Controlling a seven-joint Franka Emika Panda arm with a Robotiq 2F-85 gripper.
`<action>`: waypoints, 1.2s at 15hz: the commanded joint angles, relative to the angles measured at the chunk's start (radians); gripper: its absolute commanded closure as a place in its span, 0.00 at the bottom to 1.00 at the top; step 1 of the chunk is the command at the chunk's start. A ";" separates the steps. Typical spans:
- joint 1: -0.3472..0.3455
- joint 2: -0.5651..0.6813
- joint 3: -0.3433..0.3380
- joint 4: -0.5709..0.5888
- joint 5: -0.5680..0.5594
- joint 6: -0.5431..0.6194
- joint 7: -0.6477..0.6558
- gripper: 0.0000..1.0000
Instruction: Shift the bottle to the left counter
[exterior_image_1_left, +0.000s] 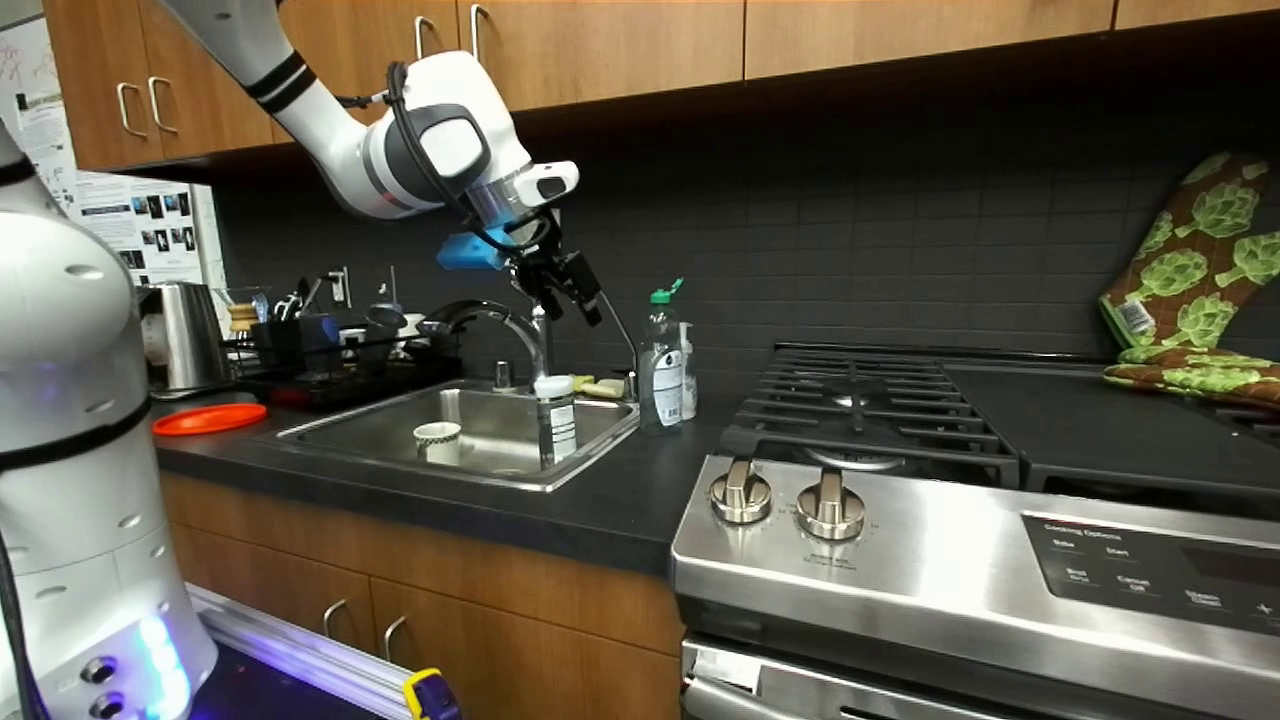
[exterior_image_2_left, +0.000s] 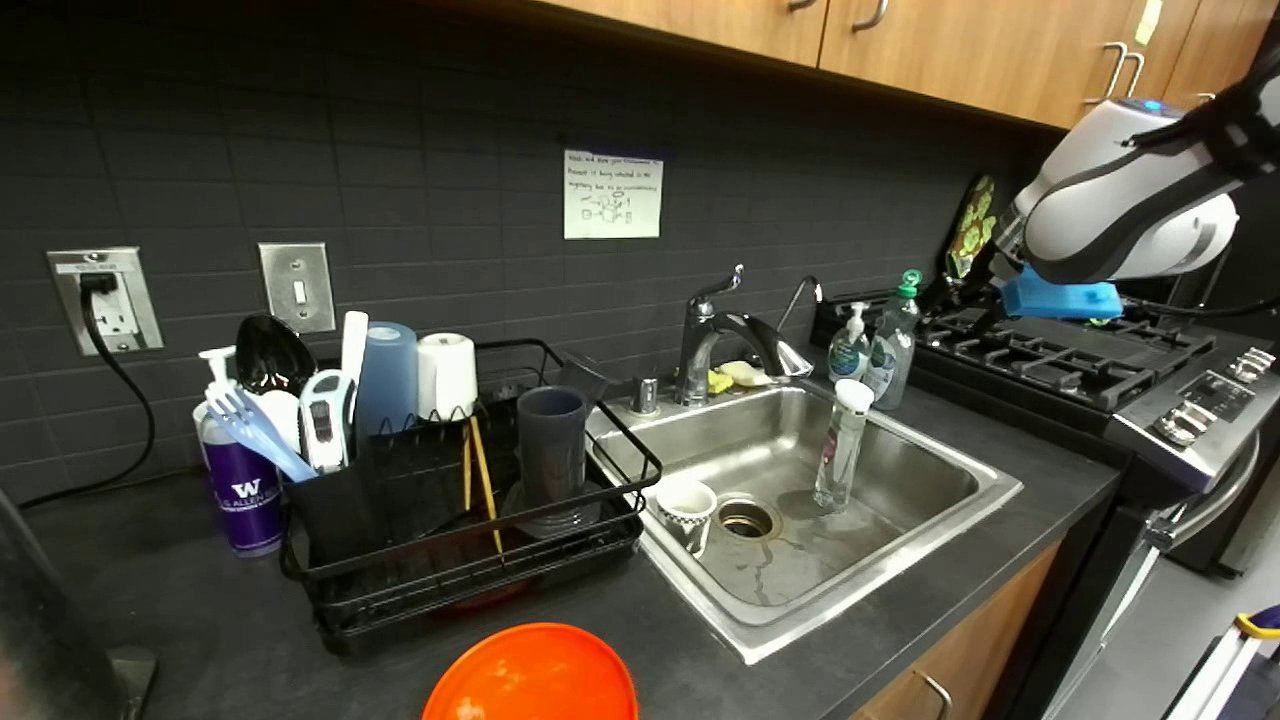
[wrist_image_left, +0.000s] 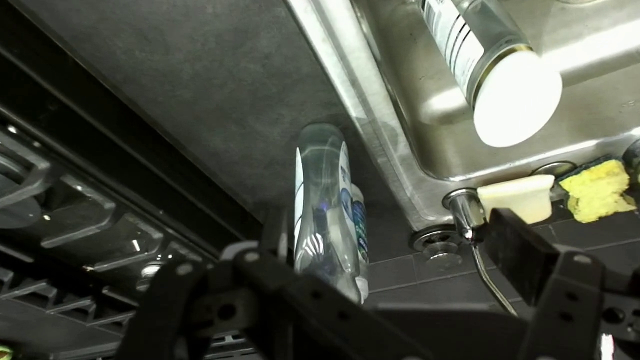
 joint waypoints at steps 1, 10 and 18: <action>-0.044 0.123 0.041 0.055 -0.016 0.104 0.030 0.00; -0.147 0.279 0.088 0.144 -0.135 0.188 0.099 0.00; -0.144 0.349 0.079 0.171 -0.144 0.227 0.104 0.00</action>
